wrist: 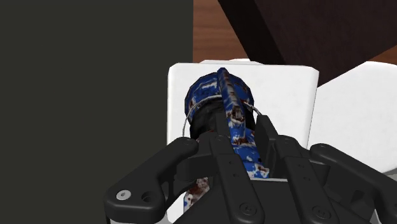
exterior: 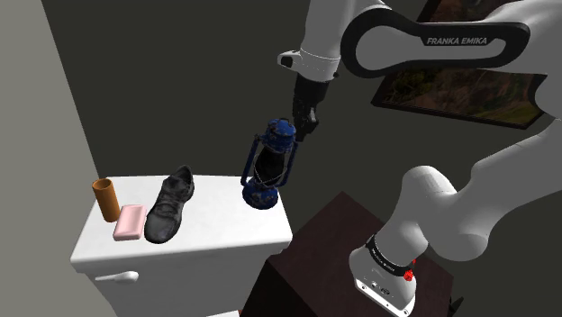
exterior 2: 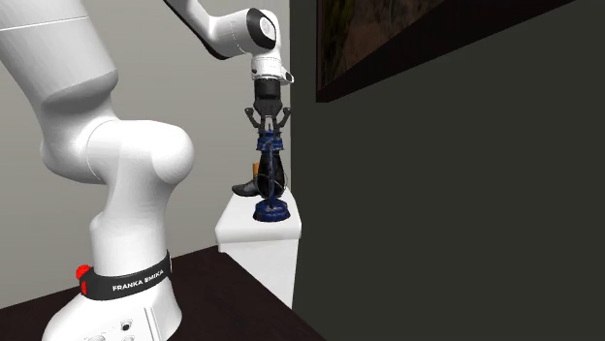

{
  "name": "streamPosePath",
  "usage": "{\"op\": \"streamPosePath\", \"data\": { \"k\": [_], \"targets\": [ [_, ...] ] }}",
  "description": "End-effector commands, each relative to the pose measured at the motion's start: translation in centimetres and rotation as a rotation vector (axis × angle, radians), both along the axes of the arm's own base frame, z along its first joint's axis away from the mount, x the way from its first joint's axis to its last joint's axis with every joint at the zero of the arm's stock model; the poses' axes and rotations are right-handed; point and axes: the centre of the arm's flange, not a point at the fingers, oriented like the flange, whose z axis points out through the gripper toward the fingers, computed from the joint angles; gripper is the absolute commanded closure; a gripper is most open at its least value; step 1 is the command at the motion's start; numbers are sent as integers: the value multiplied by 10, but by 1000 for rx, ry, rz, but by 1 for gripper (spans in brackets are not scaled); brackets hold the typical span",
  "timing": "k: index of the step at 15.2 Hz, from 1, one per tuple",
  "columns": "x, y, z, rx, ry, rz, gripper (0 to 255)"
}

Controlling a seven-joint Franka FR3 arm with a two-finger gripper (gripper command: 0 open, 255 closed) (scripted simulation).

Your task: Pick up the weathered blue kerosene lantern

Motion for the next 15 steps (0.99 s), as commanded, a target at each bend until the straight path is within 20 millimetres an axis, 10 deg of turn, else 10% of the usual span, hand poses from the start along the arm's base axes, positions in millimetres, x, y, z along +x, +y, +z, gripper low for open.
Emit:
{"op": "streamPosePath", "data": {
  "k": [1, 15],
  "targets": [
    [0, 0, 0, 0, 1, 0, 255],
    [1, 0, 63, -1, 1, 0, 255]
  ]
}}
